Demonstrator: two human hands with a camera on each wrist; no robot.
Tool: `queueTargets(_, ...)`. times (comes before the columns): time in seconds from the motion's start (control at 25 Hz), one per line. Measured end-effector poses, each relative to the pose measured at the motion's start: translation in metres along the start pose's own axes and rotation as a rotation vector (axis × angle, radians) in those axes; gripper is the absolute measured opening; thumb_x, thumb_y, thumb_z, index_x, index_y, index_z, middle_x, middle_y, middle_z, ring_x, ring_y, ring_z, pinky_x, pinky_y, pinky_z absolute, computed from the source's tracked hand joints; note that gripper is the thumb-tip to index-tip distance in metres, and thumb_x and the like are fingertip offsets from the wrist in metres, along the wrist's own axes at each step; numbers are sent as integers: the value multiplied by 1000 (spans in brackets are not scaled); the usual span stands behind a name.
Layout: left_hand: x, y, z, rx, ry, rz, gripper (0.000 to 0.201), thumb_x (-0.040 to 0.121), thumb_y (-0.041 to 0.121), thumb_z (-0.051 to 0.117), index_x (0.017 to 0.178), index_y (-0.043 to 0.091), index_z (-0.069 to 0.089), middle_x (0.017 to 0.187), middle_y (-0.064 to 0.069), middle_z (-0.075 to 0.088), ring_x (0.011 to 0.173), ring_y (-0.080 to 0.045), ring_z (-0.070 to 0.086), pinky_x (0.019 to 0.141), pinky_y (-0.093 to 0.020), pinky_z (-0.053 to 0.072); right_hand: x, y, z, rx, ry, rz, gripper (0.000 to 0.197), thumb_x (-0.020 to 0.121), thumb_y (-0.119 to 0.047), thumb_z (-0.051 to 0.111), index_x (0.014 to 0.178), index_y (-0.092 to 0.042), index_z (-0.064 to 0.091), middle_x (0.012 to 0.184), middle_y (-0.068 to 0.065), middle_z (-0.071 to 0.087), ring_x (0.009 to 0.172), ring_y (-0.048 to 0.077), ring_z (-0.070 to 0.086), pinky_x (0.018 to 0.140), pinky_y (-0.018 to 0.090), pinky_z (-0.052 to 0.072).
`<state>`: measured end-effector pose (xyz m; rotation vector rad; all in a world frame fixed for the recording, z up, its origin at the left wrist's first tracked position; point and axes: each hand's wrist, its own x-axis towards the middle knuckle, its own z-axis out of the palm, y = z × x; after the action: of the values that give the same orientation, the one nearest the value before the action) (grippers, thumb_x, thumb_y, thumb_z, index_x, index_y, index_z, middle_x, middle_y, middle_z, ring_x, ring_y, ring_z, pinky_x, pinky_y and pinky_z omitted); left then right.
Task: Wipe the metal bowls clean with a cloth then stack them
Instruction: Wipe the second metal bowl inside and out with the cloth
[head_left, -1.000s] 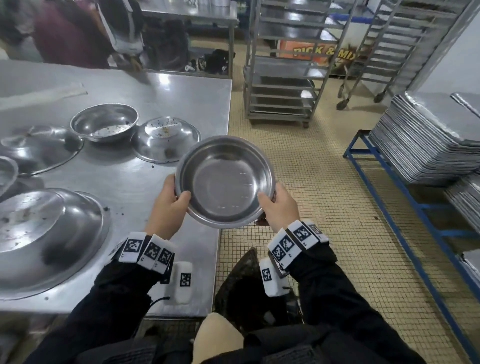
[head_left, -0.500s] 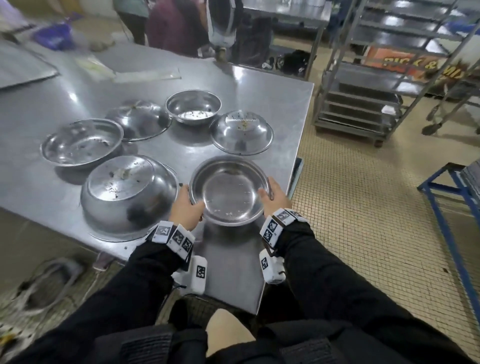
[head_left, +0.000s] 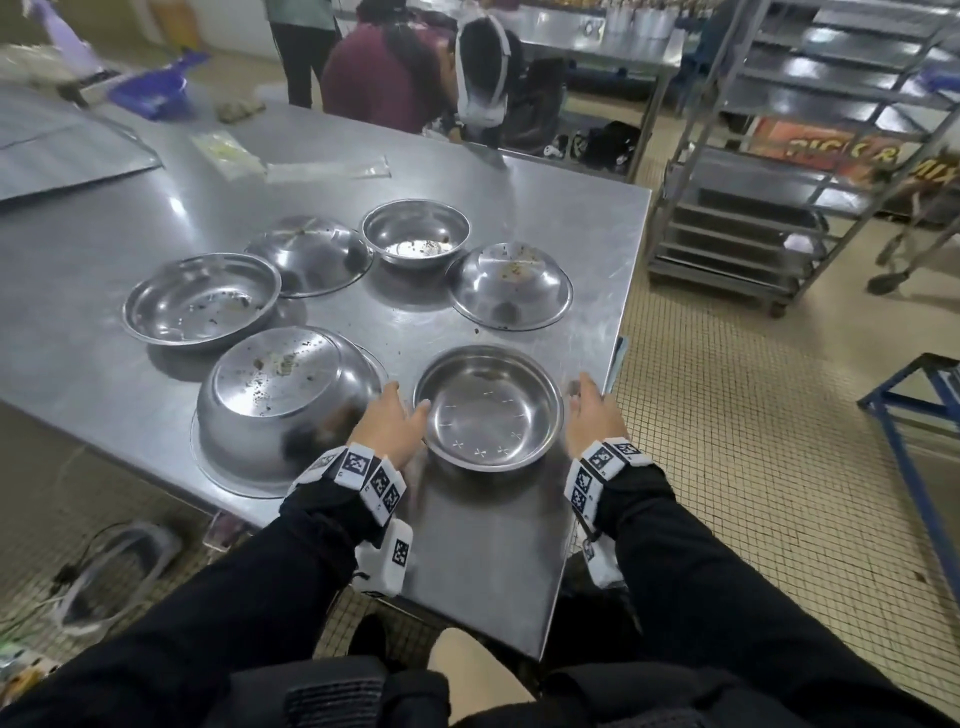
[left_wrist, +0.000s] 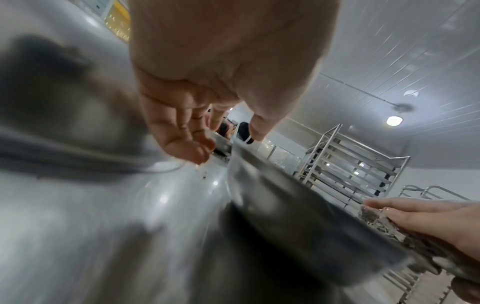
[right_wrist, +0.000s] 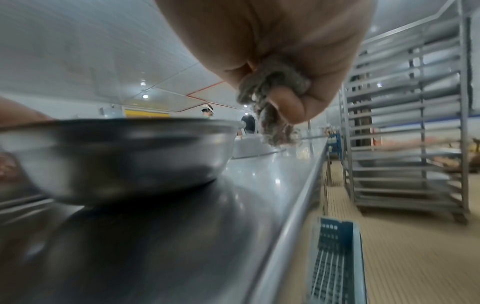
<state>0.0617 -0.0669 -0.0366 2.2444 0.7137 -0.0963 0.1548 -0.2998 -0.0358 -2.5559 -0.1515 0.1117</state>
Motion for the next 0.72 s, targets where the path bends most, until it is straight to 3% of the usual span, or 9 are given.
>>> queueTargets(0.08, 9, 8, -16, 19, -14, -26, 65, 98, 47, 42, 148, 11, 26, 148, -15, 41, 131, -33, 44, 109, -48, 36, 14, -10, -19, -71, 4, -50, 44, 101, -23, 33, 144, -20, 30, 117, 18, 51, 99, 31, 56, 87, 39, 47)
queueTargets(0.2, 39, 30, -48, 41, -4, -65, 63, 97, 49, 39, 146, 10, 30, 138, -17, 51, 119, -35, 55, 104, -46, 41, 34, -47, -46, -36, -10, -115, 48, 99, -19, 41, 145, -23, 26, 105, 2, 56, 95, 30, 60, 85, 40, 50)
queueTargets(0.28, 73, 45, -75, 31, -8, -51, 62, 97, 48, 40, 142, 6, 36, 129, -17, 56, 108, -35, 61, 97, -44, 49, 55, -79, -51, -12, -55, -121, 46, 97, -16, 45, 140, -27, 33, 99, 3, 59, 88, 29, 62, 79, 36, 52)
queueTargets(0.4, 135, 56, -117, 58, -17, -56, 56, 95, 43, 44, 132, 0, 47, 114, -17, 61, 102, -33, 64, 94, -41, 51, 111, -127, -40, -70, -69, -135, 31, 95, -19, 46, 126, -22, 52, 107, 5, 63, 93, 29, 62, 80, 32, 51)
queueTargets(0.56, 216, 52, -149, 90, -28, -26, 46, 94, 37, 51, 118, -1, 58, 110, -20, 65, 102, -34, 65, 89, -38, 50, 181, -180, -21, -122, -134, -113, 29, 97, -27, 44, 121, -25, 61, 110, -2, 65, 103, 25, 61, 77, 19, 40)
queueTargets(0.72, 294, 40, -162, 70, -159, -12, 45, 94, 37, 50, 103, -5, 64, 82, -15, 64, 65, -26, 62, 59, -27, 49, 245, -209, 8, -62, -130, 66, 30, 98, -24, 45, 120, -14, 63, 118, 10, 65, 107, 29, 59, 79, 22, 39)
